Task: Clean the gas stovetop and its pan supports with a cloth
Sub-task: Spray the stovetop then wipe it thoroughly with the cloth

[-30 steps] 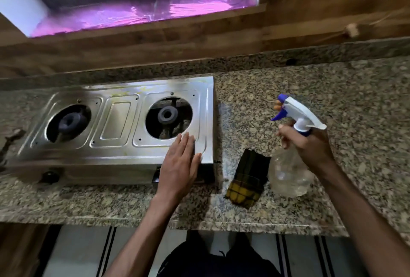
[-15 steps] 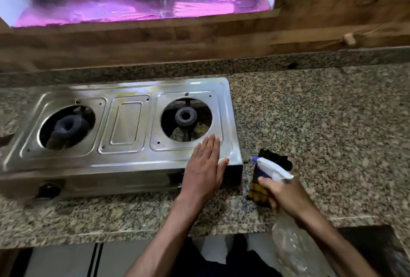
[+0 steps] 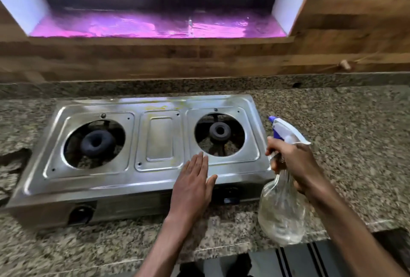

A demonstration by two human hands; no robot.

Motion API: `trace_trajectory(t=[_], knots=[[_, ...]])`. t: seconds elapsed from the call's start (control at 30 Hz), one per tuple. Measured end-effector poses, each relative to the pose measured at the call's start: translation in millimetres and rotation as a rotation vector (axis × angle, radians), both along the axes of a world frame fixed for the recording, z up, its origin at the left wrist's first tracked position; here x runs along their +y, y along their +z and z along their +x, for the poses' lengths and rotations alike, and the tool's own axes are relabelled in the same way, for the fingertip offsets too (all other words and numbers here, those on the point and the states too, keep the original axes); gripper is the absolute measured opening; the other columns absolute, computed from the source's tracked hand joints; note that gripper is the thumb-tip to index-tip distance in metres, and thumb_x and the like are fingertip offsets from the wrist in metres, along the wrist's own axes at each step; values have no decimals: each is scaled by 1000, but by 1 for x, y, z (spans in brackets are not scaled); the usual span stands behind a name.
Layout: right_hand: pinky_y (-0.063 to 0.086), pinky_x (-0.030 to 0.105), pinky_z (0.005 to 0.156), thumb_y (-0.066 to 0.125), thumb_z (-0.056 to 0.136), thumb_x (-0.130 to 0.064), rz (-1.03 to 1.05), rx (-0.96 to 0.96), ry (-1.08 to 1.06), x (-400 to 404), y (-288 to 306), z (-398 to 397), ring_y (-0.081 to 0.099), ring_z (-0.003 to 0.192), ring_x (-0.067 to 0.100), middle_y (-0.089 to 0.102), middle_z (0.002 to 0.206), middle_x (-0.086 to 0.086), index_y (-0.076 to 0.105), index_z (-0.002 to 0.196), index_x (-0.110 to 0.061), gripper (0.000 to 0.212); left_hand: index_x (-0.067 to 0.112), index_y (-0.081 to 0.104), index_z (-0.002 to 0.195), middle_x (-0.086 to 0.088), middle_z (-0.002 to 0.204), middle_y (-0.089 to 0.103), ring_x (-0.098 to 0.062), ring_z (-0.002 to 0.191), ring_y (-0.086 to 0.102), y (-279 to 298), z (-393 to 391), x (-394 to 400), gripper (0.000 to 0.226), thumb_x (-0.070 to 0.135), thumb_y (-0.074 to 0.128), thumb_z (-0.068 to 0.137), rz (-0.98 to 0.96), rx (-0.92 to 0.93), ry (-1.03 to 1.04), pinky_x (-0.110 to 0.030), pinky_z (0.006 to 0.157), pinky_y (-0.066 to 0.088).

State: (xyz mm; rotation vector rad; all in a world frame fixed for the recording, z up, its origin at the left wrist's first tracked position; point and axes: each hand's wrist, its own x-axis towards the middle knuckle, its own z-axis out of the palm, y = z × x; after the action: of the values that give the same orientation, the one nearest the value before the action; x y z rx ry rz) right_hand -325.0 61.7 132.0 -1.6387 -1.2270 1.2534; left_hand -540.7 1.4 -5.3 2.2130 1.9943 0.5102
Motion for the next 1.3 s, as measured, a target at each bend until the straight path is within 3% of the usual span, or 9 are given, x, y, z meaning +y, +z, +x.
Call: trace_trajectory(t=[0.3,0.5,0.57,0.67,0.83,0.93,1.03,1.13,1.3], knots=[[41,29,47,67,92,-19,-79,59,343,-39,-13,-85,52,49,25,72,89,9,70,106,-18,15,5,48,143,-12,150,45,-23,140,40,-3,-68,-24,62,46,30,99,-27,15,189,-33,118,20],[43,28,57,67,92,-16,-28,-106,503,-70,-33,-90,55,58,12,65,77,5,68,112,-49,38,5,48,142,-12,150,45,-24,141,39,-1,-72,-28,61,44,31,99,-31,24,205,-34,117,17],[42,27,62,69,91,-18,-11,-167,576,-75,-34,-89,54,64,6,63,78,3,69,116,-39,33,6,46,144,-12,151,43,-23,142,38,-1,-71,-31,61,45,30,99,-31,34,221,-34,118,18],[45,31,60,70,90,-21,5,-160,664,-78,-34,-90,54,58,11,63,84,15,68,101,-12,15,6,47,143,-11,150,44,-22,141,39,2,-73,-36,62,46,29,99,-48,45,253,-36,118,24],[47,34,51,66,85,-31,8,-132,813,-81,-36,-106,58,46,28,64,73,17,64,94,-16,17,5,50,141,-12,147,48,-24,137,44,11,-85,-55,61,45,33,97,-92,69,349,-39,115,30],[45,33,49,64,90,-19,66,-161,941,-83,-32,-135,59,44,26,61,67,2,61,85,-30,12,4,48,142,-14,147,47,-25,138,44,15,-109,-74,64,45,31,96,-117,69,429,-41,115,30],[45,32,50,64,86,-21,64,-178,958,-87,-24,-170,60,45,26,59,58,4,60,80,-16,9,5,41,146,-12,153,39,-23,144,34,19,-133,-92,69,48,22,96,-129,59,479,-35,119,18],[49,34,53,65,86,-22,86,-175,966,-89,-11,-206,61,49,21,63,68,11,68,100,-9,19,9,25,154,-7,162,21,-18,150,15,22,-156,-105,78,56,8,94,-135,32,518,-26,119,1],[44,31,46,64,89,-12,126,20,905,-79,7,-257,59,44,31,61,80,17,66,100,-39,30,9,15,156,-8,164,11,-17,151,6,19,-191,-109,82,56,-1,90,-164,30,498,-28,120,-3]])
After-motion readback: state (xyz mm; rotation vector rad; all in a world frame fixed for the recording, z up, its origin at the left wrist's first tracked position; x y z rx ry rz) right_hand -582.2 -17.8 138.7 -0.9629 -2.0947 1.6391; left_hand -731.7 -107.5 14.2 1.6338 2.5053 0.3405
